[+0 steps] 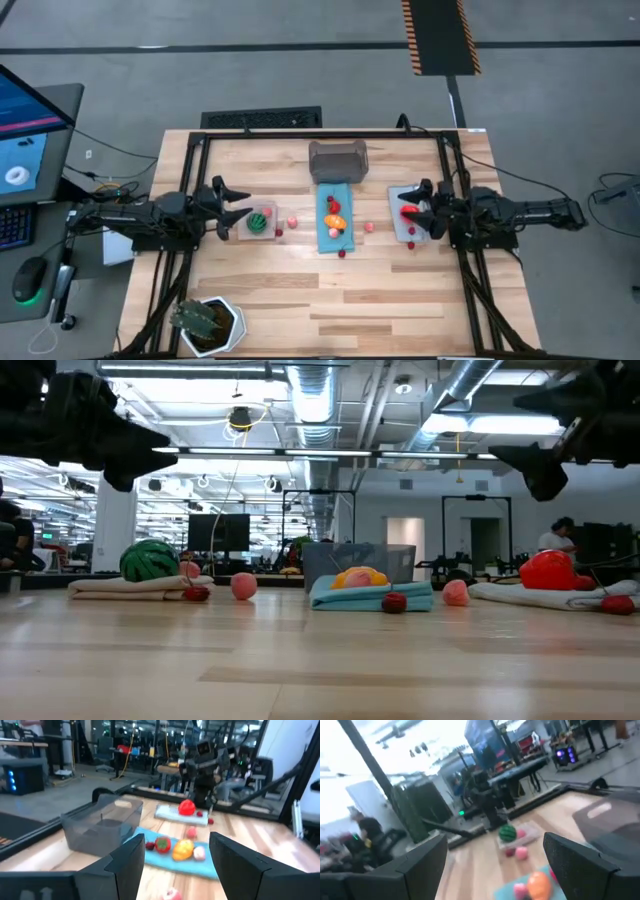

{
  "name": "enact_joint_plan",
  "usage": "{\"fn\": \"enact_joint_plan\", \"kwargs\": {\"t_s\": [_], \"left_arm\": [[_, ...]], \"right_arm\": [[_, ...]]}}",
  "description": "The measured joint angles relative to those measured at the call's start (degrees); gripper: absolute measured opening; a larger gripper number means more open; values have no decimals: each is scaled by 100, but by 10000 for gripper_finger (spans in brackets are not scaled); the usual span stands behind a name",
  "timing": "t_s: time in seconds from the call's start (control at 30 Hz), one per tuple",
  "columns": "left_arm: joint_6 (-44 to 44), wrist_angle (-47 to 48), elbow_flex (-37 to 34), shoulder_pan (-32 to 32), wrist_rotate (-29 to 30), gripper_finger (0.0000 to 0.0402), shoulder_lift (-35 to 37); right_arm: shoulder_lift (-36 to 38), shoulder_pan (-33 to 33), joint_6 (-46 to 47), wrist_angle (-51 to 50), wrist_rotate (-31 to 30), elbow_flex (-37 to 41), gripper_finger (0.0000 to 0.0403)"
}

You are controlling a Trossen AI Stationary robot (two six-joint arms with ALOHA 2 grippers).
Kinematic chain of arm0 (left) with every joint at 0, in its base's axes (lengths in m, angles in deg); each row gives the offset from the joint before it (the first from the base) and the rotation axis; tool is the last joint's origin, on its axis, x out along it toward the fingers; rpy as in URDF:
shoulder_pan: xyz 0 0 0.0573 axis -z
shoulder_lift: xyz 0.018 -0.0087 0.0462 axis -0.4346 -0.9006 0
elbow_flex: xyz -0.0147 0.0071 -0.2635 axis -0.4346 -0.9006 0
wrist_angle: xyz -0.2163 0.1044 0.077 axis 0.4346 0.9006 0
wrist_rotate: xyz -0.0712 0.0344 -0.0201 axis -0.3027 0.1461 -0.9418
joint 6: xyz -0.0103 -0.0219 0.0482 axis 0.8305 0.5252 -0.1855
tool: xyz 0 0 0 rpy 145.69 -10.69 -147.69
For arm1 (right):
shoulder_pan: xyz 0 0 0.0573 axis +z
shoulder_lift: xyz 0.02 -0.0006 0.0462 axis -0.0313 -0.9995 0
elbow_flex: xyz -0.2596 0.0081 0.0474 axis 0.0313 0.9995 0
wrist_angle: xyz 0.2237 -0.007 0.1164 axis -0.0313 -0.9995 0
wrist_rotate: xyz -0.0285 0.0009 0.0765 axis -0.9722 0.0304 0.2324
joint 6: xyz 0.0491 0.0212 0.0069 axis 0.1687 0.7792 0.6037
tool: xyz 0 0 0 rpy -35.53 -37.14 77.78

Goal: Pick and placing Produce into tupperware
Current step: Put the red cherry into the gray bin

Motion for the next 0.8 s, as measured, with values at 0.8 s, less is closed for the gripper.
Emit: {"fn": "enact_joint_plan", "kwargs": {"t_s": [0.8], "left_arm": [[965, -695, -2, 1, 339, 213, -4]], "right_arm": [[5, 69, -893, 679, 22, -84, 353]]}}
